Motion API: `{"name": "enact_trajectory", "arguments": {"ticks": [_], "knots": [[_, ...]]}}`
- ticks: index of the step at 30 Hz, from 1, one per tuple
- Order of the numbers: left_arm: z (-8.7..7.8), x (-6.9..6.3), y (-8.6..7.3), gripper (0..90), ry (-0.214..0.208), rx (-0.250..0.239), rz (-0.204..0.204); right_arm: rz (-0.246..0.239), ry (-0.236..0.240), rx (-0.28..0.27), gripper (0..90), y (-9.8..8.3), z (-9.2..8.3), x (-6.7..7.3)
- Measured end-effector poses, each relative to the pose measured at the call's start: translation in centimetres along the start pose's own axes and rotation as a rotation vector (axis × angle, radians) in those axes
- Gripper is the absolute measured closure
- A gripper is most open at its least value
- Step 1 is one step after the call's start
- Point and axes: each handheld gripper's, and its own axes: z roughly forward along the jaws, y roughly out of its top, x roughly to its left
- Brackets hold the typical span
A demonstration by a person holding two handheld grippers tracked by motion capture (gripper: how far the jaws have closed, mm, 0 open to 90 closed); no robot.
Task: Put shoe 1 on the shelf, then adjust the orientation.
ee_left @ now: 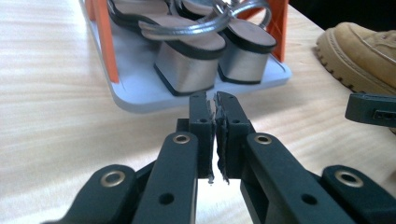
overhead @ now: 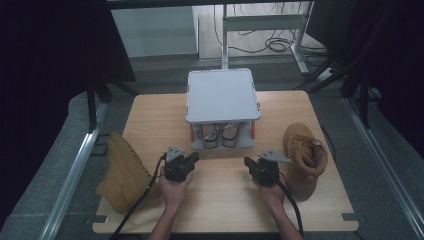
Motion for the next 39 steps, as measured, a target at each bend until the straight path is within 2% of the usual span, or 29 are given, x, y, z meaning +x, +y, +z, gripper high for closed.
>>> {"name": "enact_trajectory", "arguments": {"ticks": [4,6,12,16,18,21,25,29,33,36,39], "knots": [[-0.7,-0.2,-0.5,85.5,-0.013,0.009,0.013,0.002,0.027,0.007,87.2,-0.5,-0.8,0.3],[-1.0,-0.4,-0.6,85.3,-0.007,0.016,0.041,0.003,0.036,0.004,87.0,-0.8,-1.2,0.4],[-2.2,-0.5,-1.7,85.0,-0.007,0.031,0.083,0.003,0.054,0.013,86.6,-1.5,-2.2,0.6],[-3.0,-0.4,-2.7,84.7,-0.014,0.044,0.089,0.009,0.056,0.015,86.5,-2.1,-3.1,0.4],[-3.4,-0.4,-3.1,84.3,-0.021,0.049,0.098,-0.004,0.059,0.025,86.4,-2.5,-3.5,0.3],[-3.9,-0.2,-3.6,84.0,-0.042,0.055,0.085,-0.001,0.061,0.033,86.2,-3.1,-4.1,0.0],[-4.3,-0.4,-4.0,81.6,-0.051,0.041,0.097,0.002,0.073,0.037,84.2,-3.5,-4.6,-0.2],[-4.4,-0.6,-4.2,74.2,-0.051,0.039,0.1,-0.007,0.091,0.036,78.5,-3.5,-4.6,0.0],[-5.0,-0.7,-4.1,64.9,-0.049,-0.001,0.107,-0.021,0.107,0.032,69.0,-3.4,-4.7,0.2],[-5.6,-0.6,-3.7,56.5,-0.062,-0.015,0.1,-0.026,0.103,0.031,62.9,-3.4,-4.7,0.2],[-6.0,-0.3,-3.4,52.7,-0.073,-0.004,0.094,-0.018,0.097,0.022,59.5,-3.4,-4.7,0.1]]}}
